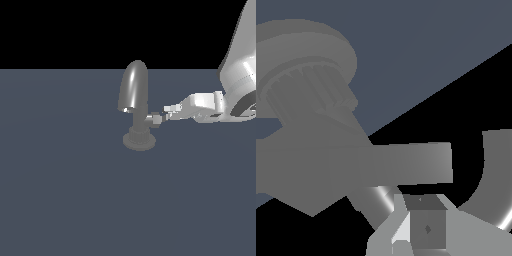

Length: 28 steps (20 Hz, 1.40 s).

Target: Turn on the faucet by rotating a designated handle.

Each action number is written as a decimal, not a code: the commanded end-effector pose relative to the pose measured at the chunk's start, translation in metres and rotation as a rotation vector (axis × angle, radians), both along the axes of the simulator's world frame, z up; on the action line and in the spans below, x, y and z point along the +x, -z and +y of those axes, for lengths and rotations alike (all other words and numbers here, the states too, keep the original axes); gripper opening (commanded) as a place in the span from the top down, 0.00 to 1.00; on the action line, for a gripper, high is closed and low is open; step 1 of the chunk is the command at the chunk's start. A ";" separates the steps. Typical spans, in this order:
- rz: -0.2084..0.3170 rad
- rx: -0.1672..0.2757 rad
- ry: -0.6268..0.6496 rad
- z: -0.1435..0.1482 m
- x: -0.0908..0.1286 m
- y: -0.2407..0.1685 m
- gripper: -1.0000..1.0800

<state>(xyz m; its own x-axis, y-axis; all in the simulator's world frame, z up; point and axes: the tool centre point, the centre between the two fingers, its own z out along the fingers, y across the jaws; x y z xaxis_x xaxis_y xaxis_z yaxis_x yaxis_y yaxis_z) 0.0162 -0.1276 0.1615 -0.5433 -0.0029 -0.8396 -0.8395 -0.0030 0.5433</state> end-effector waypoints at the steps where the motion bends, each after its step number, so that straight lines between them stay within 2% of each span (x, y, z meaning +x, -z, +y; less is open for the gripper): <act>1: 0.000 0.000 0.000 0.000 -0.008 0.007 1.00; 6: -0.001 0.001 0.000 0.000 -0.025 0.021 1.00; 7: -0.001 0.001 0.000 0.000 -0.025 0.021 1.00; 8: -0.032 -0.005 0.000 0.000 -0.014 0.004 1.00; 20: -0.002 0.000 0.000 0.000 -0.031 0.079 1.00; 21: -0.077 -0.002 -0.013 0.000 -0.012 0.033 1.00; 28: -0.055 -0.001 -0.009 0.000 -0.006 0.060 1.00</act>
